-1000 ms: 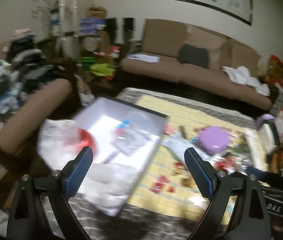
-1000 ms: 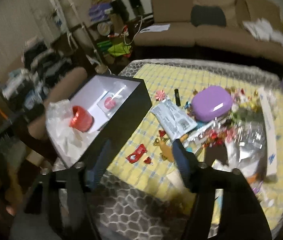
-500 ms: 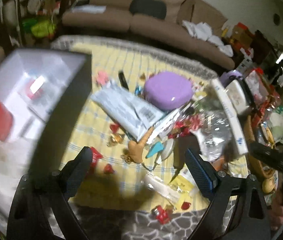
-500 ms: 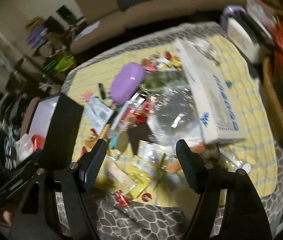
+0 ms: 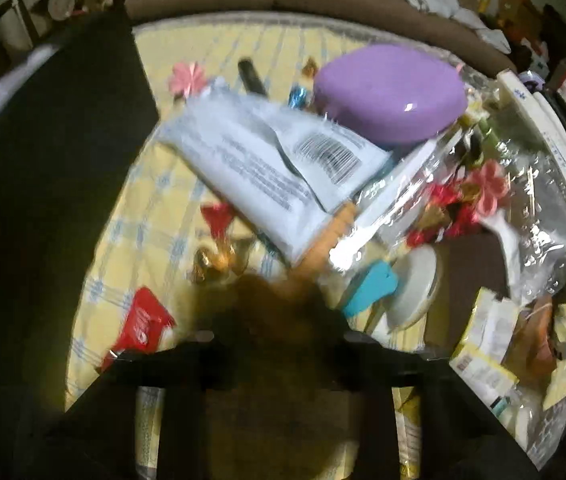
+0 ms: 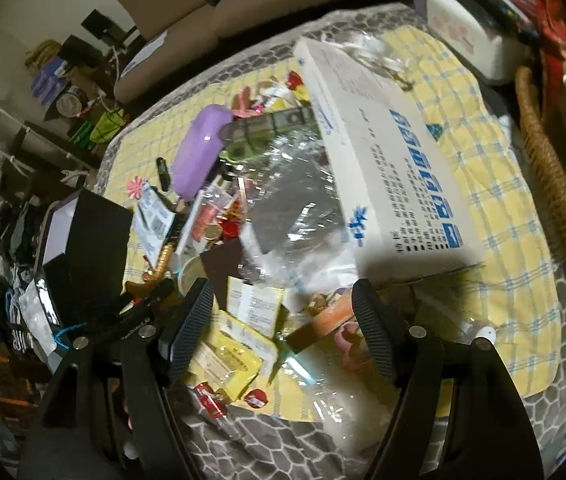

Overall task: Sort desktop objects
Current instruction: 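Grasp the orange spring-handled toy with the left tool while the right tool reaches the yellow packets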

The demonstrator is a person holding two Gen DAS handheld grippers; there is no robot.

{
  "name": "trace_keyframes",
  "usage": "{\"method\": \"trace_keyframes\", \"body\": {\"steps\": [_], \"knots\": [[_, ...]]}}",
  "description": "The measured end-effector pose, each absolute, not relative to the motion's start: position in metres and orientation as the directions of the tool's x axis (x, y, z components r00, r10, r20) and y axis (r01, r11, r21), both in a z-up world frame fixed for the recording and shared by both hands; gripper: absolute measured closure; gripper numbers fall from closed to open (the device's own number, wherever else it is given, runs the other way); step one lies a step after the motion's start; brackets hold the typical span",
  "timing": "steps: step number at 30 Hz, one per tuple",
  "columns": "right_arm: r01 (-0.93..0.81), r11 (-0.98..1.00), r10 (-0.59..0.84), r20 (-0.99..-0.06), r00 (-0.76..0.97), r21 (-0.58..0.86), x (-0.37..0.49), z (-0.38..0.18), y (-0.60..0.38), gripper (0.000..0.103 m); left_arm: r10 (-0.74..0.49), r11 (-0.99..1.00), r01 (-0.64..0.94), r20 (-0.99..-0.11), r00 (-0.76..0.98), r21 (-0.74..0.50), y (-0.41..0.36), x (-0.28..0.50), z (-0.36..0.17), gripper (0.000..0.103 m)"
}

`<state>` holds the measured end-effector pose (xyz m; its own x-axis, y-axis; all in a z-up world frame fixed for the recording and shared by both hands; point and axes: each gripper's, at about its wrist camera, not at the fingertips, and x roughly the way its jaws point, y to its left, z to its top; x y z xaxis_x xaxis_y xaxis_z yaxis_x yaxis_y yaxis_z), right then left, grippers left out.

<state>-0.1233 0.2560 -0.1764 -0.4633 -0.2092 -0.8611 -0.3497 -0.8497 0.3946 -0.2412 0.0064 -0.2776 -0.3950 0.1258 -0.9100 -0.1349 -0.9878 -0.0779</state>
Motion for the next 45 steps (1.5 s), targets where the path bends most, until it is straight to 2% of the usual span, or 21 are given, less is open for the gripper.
{"method": "trace_keyframes", "body": {"steps": [2,5,10,11,12,14,16,18,22,26,28,29,30,32,36,40,42,45], "knots": [[-0.350,-0.839,-0.231,-0.856,-0.463,0.416,-0.124,-0.182,0.261,0.034,0.130,-0.988,-0.124,-0.912,-0.390,-0.088,0.002,-0.237,-0.273,0.078],[-0.350,-0.835,-0.239,-0.853,-0.465,0.424,-0.123,-0.184,0.262,0.034,0.075,-0.989,-0.146,-0.937,-0.341,-0.026,0.000,-0.225,-0.261,0.079],[-0.350,-0.832,-0.242,-0.849,-0.470,0.431,-0.122,-0.184,0.264,0.034,0.025,-0.966,-0.258,-0.977,-0.210,0.031,-0.012,-0.192,-0.242,0.083],[-0.349,-0.832,-0.244,-0.849,-0.469,0.432,-0.122,-0.184,0.264,0.034,0.021,-0.958,-0.285,-0.978,-0.206,0.039,-0.013,-0.188,-0.239,0.072],[-0.348,-0.831,-0.247,-0.849,-0.468,0.433,-0.122,-0.185,0.265,0.034,0.016,-0.950,-0.307,-0.978,-0.209,0.050,-0.016,-0.183,-0.235,0.043],[-0.348,-0.831,-0.249,-0.850,-0.465,0.434,-0.122,-0.185,0.265,0.034,-0.009,-0.947,-0.307,-0.967,-0.254,0.090,-0.024,-0.177,-0.224,0.019],[-0.352,-0.831,-0.245,-0.851,-0.465,0.432,-0.120,-0.183,0.265,0.034,-0.058,-0.952,-0.265,-0.943,-0.328,0.151,-0.032,-0.175,-0.214,0.018],[-0.358,-0.833,-0.233,-0.854,-0.466,0.423,-0.119,-0.181,0.264,0.034,-0.065,-0.962,-0.225,-0.933,-0.354,0.153,-0.036,-0.179,-0.210,0.018],[-0.363,-0.848,-0.197,-0.865,-0.461,0.387,-0.116,-0.174,0.262,0.034,0.018,-0.972,-0.232,-0.966,-0.256,0.044,-0.025,-0.196,-0.241,0.018],[-0.361,-0.849,-0.187,-0.859,-0.477,0.386,-0.114,-0.166,0.263,0.034,-0.027,-0.925,-0.364,-0.977,-0.211,0.104,0.018,-0.194,-0.273,0.023],[-0.357,-0.853,-0.183,-0.860,-0.476,0.379,-0.115,-0.164,0.260,0.034,-0.120,-0.870,-0.431,-0.951,-0.286,0.239,0.039,-0.189,-0.284,0.024],[-0.354,-0.856,-0.183,-0.861,-0.475,0.377,-0.114,-0.163,0.259,0.034,-0.143,-0.850,-0.446,-0.938,-0.317,0.280,0.045,-0.187,-0.284,0.034],[-0.351,-0.861,-0.177,-0.864,-0.470,0.368,-0.115,-0.163,0.257,0.034,-0.141,-0.845,-0.462,-0.944,-0.298,0.272,0.048,-0.186,-0.285,0.061],[-0.353,-0.873,-0.153,-0.876,-0.457,0.336,-0.116,-0.162,0.254,0.034,-0.057,-0.879,-0.449,-0.969,-0.239,0.162,0.043,-0.186,-0.282,0.090],[-0.346,-0.875,-0.155,-0.873,-0.463,0.338,-0.116,-0.160,0.254,0.034,0.003,-0.916,-0.396,-0.984,-0.177,0.069,0.023,-0.179,-0.273,0.090],[-0.336,-0.879,-0.156,-0.870,-0.468,0.339,-0.116,-0.156,0.251,0.034,0.091,-0.949,-0.315,-0.972,-0.216,-0.019,-0.006,-0.172,-0.238,0.090],[-0.330,-0.882,-0.156,-0.868,-0.471,0.338,-0.116,-0.153,0.247,0.034,0.086,-0.969,-0.248,-0.951,-0.297,-0.010,-0.025,-0.171,-0.218,0.090],[-0.316,-0.902,-0.127,-0.880,-0.457,0.294,-0.116,-0.147,0.236,0.034,0.012,-0.983,-0.175,-0.933,-0.361,0.055,-0.045,-0.168,-0.205,0.090]]}}
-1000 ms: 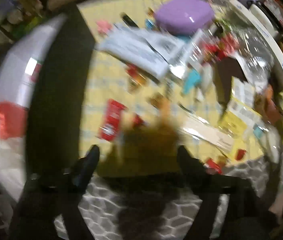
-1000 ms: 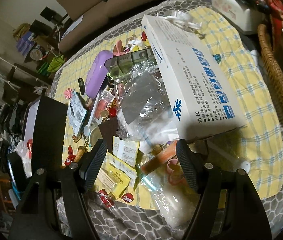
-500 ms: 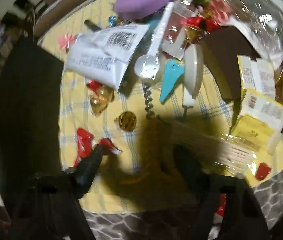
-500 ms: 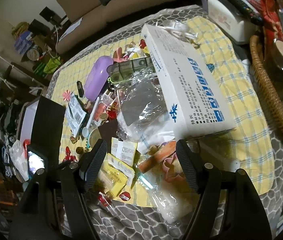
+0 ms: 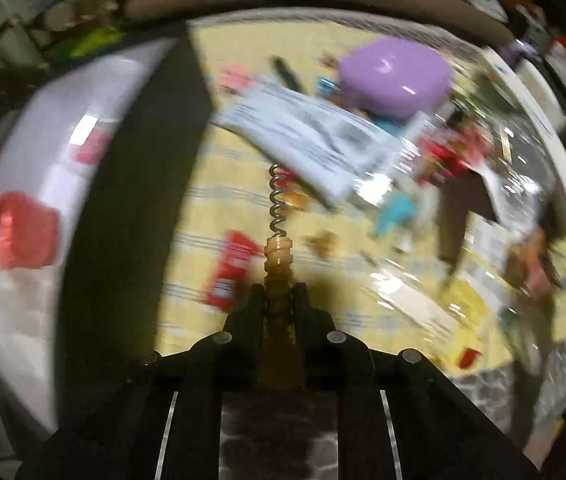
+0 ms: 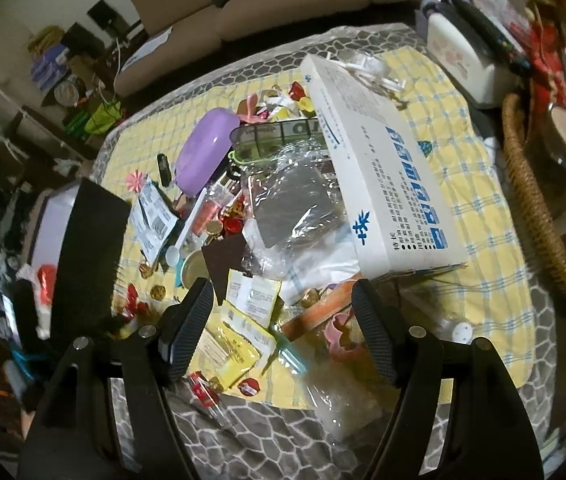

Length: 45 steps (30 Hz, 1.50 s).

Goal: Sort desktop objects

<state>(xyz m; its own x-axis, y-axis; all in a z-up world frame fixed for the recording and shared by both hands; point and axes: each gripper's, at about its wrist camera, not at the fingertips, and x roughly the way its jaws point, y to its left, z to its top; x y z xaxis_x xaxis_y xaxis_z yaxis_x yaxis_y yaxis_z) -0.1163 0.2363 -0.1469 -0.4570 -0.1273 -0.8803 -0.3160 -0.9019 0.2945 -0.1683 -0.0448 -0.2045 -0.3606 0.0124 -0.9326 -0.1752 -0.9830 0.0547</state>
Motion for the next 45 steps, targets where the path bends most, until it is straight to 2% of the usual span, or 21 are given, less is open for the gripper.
{"method": "trace_keyframes", "body": {"steps": [3,5,10,15,17,19,20,21,22,23,24,26,28,31,35,37,40,41,42,43,45], "knots": [[-0.267,-0.925,-0.135,-0.890,-0.435,0.271,-0.124,-0.148,0.218,0.034,0.024,-0.993,-0.113,-0.911,-0.411,0.025,-0.061,-0.167,-0.191,0.090],[-0.202,-0.938,-0.190,-0.904,-0.384,0.283,-0.134,-0.162,0.197,0.034,0.034,-0.996,-0.084,-0.897,-0.440,0.004,-0.071,-0.173,-0.181,0.090],[-0.137,-0.975,-0.136,-0.957,-0.256,0.175,-0.149,-0.190,0.162,0.033,0.050,-0.996,-0.086,-0.890,-0.454,-0.012,-0.075,-0.185,-0.179,0.090],[-0.093,-0.977,-0.180,-0.977,-0.116,0.191,-0.156,-0.235,0.144,0.032,0.046,-0.996,-0.091,-0.892,-0.450,-0.006,-0.072,-0.180,-0.177,0.090],[-0.089,-0.991,-0.095,-0.993,-0.069,0.101,-0.159,-0.251,0.138,0.033,0.052,-0.994,-0.105,-0.887,-0.459,-0.004,-0.070,-0.176,-0.173,0.090],[-0.056,-0.997,0.049,-0.999,-0.021,-0.048,-0.164,-0.271,0.131,0.033,0.051,-0.994,-0.112,-0.877,-0.478,0.004,-0.069,-0.174,-0.167,0.090],[-0.042,-0.997,0.066,-0.998,-0.018,-0.065,-0.165,-0.276,0.129,0.030,0.049,-0.993,-0.114,-0.871,-0.489,0.008,-0.069,-0.173,-0.164,0.090],[-0.025,-0.998,0.054,-0.998,-0.042,-0.053,-0.166,-0.276,0.126,0.033,0.049,-0.993,-0.115,-0.867,-0.496,0.010,-0.069,-0.172,-0.161,0.090],[-0.014,-0.999,0.034,-0.997,-0.071,-0.033,-0.164,-0.272,0.126,0.041,0.053,-0.993,-0.116,-0.864,-0.501,0.007,-0.070,-0.171,-0.159,0.090],[-0.012,-1.000,0.018,-0.996,-0.087,-0.017,-0.163,-0.268,0.127,0.060,0.057,-0.993,-0.116,-0.862,-0.503,0.002,-0.070,-0.171,-0.157,0.090],[-0.024,-1.000,-0.007,-0.995,-0.103,0.009,-0.160,-0.261,0.131,0.071,0.059,-0.993,-0.114,-0.861,-0.505,-0.001,-0.071,-0.171,-0.156,0.090],[-0.052,-0.994,-0.090,-0.985,-0.149,0.099,-0.155,-0.246,0.139,0.087,0.059,-0.994,-0.113,-0.860,-0.508,-0.001,-0.071,-0.170,-0.155,0.090],[-0.055,-0.976,-0.196,-0.957,-0.216,0.212,-0.147,-0.227,0.146,0.090,0.059,-0.993,-0.118,-0.858,-0.510,0.003,-0.071,-0.169,-0.153,0.090],[-0.052,-0.959,-0.253,-0.927,-0.275,0.277,-0.136,-0.203,0.153,0.097,0.055,-0.992,-0.122,-0.854,-0.517,0.010,-0.072,-0.166,-0.151,0.090],[-0.009,-0.904,-0.384,-0.820,-0.424,0.428,-0.123,-0.159,0.165,0.099,0.048,-0.994,-0.110,-0.850,-0.524,0.012,-0.078,-0.164,-0.149,0.090],[0.001,-0.898,-0.394,-0.805,-0.445,0.439,-0.125,-0.151,0.166,0.099,0.033,-0.995,-0.100,-0.850,-0.526,0.023,-0.080,-0.164,-0.149,0.090],[-0.042,-0.936,-0.314,-0.880,-0.356,0.350,-0.133,-0.169,0.156,0.094,0.026,-0.994,-0.102,-0.847,-0.531,0.033,-0.080,-0.162,-0.148,0.090],[-0.065,-0.946,-0.283,-0.909,-0.307,0.316,-0.136,-0.183,0.155,0.084,0.029,-0.994,-0.106,-0.847,-0.531,0.032,-0.079,-0.162,-0.147,0.090],[-0.091,-0.954,-0.255,-0.935,-0.247,0.285,-0.139,-0.200,0.154,0.064,0.032,-0.993,-0.112,-0.848,-0.530,0.032,-0.079,-0.162,-0.148,0.090],[-0.120,-0.963,-0.217,-0.961,-0.172,0.240,-0.144,-0.219,0.152,0.053,0.029,-0.993,-0.116,-0.850,-0.526,0.038,-0.078,-0.162,-0.149,0.090],[-0.134,-0.975,-0.160,-0.980,-0.121,0.176,-0.150,-0.245,0.151,0.049,0.013,-0.992,-0.113,-0.852,-0.523,0.054,-0.077,-0.163,-0.151,0.090]]}}
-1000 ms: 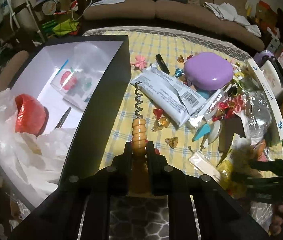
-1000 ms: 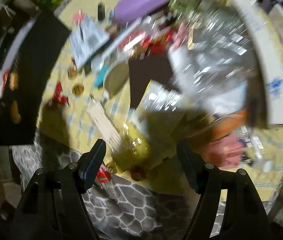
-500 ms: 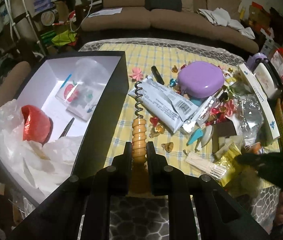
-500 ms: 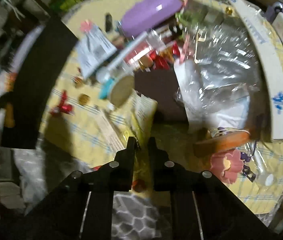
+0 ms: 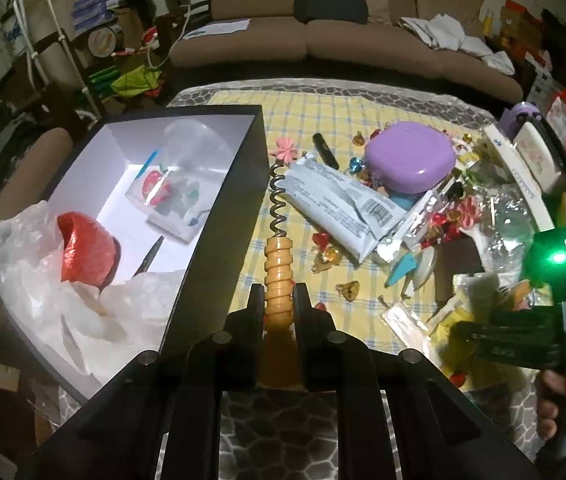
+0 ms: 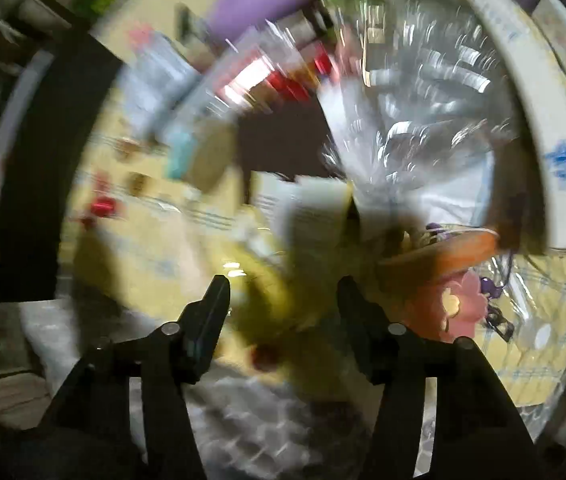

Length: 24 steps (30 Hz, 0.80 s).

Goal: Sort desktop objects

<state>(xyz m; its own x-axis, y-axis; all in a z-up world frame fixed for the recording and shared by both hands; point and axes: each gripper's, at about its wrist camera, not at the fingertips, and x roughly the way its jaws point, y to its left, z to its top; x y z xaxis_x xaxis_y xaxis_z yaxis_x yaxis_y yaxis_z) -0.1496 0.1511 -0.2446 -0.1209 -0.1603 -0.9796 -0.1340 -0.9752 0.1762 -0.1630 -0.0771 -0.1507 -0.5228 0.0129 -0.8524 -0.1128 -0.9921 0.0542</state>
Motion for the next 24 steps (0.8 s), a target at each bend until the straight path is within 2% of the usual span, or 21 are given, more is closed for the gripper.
{"method": "trace_keyframes", "body": {"steps": [1,2,3,5,8,18,24], "knots": [[-0.135,-0.976,-0.154,-0.982,-0.111,0.169,-0.151,-0.253,0.151,0.050,0.011,-0.992,-0.114,-0.853,-0.522,0.057,-0.076,-0.163,-0.151,0.090],[-0.132,-0.975,-0.163,-0.981,-0.106,0.177,-0.151,-0.257,0.151,0.058,0.018,-0.992,-0.116,-0.852,-0.523,0.051,-0.076,-0.163,-0.150,0.090],[-0.116,-0.974,-0.182,-0.977,-0.113,0.194,-0.150,-0.255,0.151,0.073,0.027,-0.992,-0.119,-0.850,-0.525,0.042,-0.075,-0.163,-0.149,0.090],[-0.114,-0.958,-0.249,-0.959,-0.133,0.264,-0.144,-0.246,0.156,0.084,0.033,-0.992,-0.121,-0.848,-0.529,0.037,-0.074,-0.163,-0.147,0.090],[-0.096,-0.938,-0.312,-0.932,-0.183,0.333,-0.136,-0.226,0.161,0.093,0.035,-0.991,-0.127,-0.847,-0.530,0.039,-0.072,-0.163,-0.148,0.090],[-0.022,-0.889,-0.411,-0.819,-0.401,0.457,-0.134,-0.164,0.166,0.093,0.019,-0.993,-0.111,-0.838,-0.545,0.050,-0.078,-0.161,-0.144,0.090],[0.027,-0.916,-0.370,-0.819,-0.439,0.400,-0.135,-0.158,0.153,0.092,0.019,-0.992,-0.112,-0.832,-0.555,0.052,-0.079,-0.160,-0.142,0.090]]}}
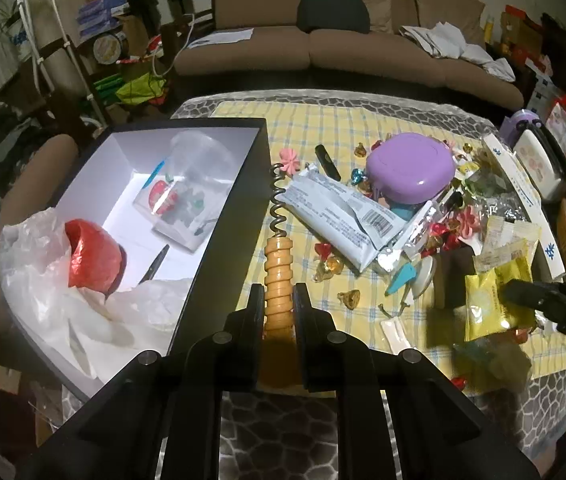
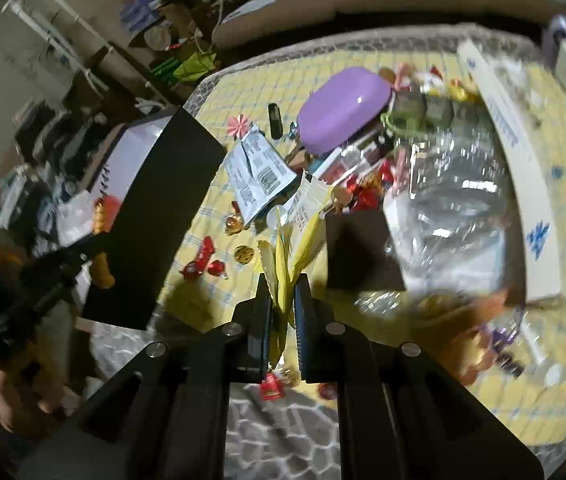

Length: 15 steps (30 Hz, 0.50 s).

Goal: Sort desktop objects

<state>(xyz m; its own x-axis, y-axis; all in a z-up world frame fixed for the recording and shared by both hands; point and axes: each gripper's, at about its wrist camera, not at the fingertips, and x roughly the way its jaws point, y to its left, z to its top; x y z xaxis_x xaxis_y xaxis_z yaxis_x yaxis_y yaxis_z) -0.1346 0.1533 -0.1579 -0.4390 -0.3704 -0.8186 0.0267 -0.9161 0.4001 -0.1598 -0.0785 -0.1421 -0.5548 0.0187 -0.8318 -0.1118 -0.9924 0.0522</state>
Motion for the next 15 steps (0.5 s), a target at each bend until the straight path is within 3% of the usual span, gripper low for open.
{"method": "trace_keyframes", "body": {"steps": [2,3,5,8,15], "knots": [[0.033,-0.935,-0.337,-0.855,-0.394,0.353,-0.136,-0.163,0.147,0.084,0.019,-0.992,-0.115,-0.834,-0.551,0.053,-0.078,-0.160,-0.143,0.090],[0.031,-0.942,-0.326,-0.890,-0.319,0.335,-0.137,-0.173,0.142,0.069,0.018,-0.992,-0.116,-0.835,-0.549,0.055,-0.078,-0.160,-0.144,0.090],[0.033,-0.956,-0.292,-0.933,-0.210,0.292,-0.138,-0.194,0.133,0.057,0.018,-0.991,-0.120,-0.836,-0.549,0.058,-0.076,-0.160,-0.144,0.090],[0.014,-0.964,-0.264,-0.952,-0.155,0.265,-0.140,-0.208,0.132,0.057,0.020,-0.990,-0.126,-0.835,-0.550,0.060,-0.075,-0.159,-0.144,0.090],[-0.123,-0.930,-0.307,-0.914,-0.264,0.348,-0.140,-0.199,0.169,0.061,0.017,-0.991,-0.117,-0.834,-0.552,0.057,-0.077,-0.159,-0.142,0.090]]}}
